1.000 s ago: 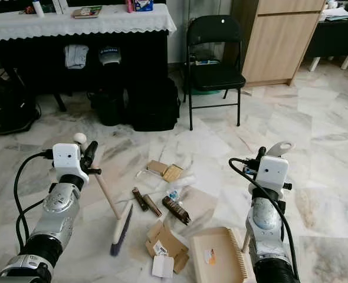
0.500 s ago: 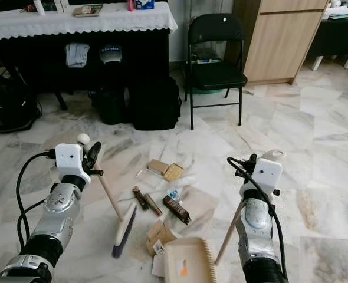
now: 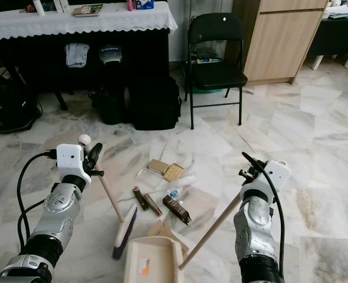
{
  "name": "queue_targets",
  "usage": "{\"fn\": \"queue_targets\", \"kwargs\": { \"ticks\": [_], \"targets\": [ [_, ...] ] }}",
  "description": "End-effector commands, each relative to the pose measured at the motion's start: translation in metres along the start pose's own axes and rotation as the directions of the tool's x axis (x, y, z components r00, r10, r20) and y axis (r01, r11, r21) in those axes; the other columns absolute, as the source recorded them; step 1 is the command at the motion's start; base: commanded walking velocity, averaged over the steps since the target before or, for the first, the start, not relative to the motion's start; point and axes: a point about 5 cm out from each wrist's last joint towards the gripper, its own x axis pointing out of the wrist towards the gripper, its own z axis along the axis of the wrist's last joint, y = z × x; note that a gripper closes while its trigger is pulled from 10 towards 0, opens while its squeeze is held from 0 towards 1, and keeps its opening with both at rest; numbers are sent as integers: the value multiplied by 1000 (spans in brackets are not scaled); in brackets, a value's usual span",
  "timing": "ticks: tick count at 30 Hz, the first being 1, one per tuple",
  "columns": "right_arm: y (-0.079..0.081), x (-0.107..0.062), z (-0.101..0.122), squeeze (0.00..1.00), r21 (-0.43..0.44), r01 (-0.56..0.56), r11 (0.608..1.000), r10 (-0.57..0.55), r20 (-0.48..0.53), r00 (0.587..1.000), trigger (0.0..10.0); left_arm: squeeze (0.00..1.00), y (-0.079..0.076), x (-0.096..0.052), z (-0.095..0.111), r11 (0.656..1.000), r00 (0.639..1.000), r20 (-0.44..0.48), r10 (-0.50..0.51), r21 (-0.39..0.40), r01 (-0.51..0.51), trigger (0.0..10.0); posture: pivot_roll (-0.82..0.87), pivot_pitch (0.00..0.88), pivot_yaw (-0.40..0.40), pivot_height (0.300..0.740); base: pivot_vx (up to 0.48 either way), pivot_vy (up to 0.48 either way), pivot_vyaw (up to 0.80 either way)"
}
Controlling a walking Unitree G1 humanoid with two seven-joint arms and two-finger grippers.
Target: Sweep floor
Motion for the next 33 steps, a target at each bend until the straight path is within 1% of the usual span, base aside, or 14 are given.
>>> {"fn": "queue_targets", "kwargs": {
  "ticks": [1, 3, 4, 8, 11, 15, 18, 23, 31, 32, 33],
  "targets": [
    [6, 3, 13, 0, 35, -10, 999, 9, 27, 1000, 10000, 0, 0, 5, 8, 1000, 1000, 30, -10, 10, 9, 10000, -66, 0, 25, 740, 0, 0, 0],
    [6, 3, 11, 0, 50, -5, 999, 5, -7, 1000, 10000, 0, -1, 6, 8, 1000, 1000, 29, -12, 8, 12, 10000, -64, 0, 24, 740, 0, 0, 0],
    [6, 3, 10, 0, 71, -2, 997, 4, -21, 1000, 10000, 0, -1, 6, 8, 1000, 1000, 28, -13, 8, 12, 10000, -62, 0, 23, 740, 0, 0, 0],
    [7, 3, 8, 0, 83, -1, 997, 6, -53, 999, 10000, 0, -1, 6, 8, 1000, 1000, 27, -13, 9, 13, 10000, -62, 0, 23, 740, 0, 0, 0],
    [12, 4, 5, 0, 148, -21, 989, 37, -106, 994, 10000, 0, -1, 6, 8, 1000, 1000, 19, -18, 8, 18, 10000, -63, 0, 23, 740, 0, 0, 0],
    [14, 3, 3, 0, 173, -22, 985, 48, -148, 988, 10000, 0, -1, 6, 8, 1000, 1000, 15, -24, 7, 24, 10000, -62, 0, 24, 740, 0, 0, 0],
    [17, 2, -2, 0, 215, -27, 976, 70, -196, 978, 10000, 0, -2, 7, 7, 999, 999, 8, -34, 8, 34, 10000, -62, 0, 24, 740, 0, 0, 0],
    [19, 1, -5, 0, 260, -35, 965, 98, -236, 967, 10000, 0, -3, 7, 7, 999, 999, 5, -45, 14, 45, 10000, -63, 0, 26, 740, 0, 0, 0],
    [23, 0, -4, 0, 273, -50, 961, 124, -261, 957, 10000, 0, -4, 8, 7, 998, 998, 4, -55, 21, 55, 10000, -62, 0, 25, 740, 0, 0, 0],
    [24, 0, -3, 0, 252, -65, 966, 132, -259, 957, 10000, 0, -4, 8, 7, 998, 998, 4, -55, 22, 55, 10000, -63, 0, 25, 740, 0, 0, 0],
    [25, 0, -1, 0, 187, -93, 978, 139, -248, 959, 10000, 0, -4, 8, 7, 998, 998, 4, -56, 23, 56, 10000, -63, 0, 25, 740, 0, 0, 0]
  ]
}}
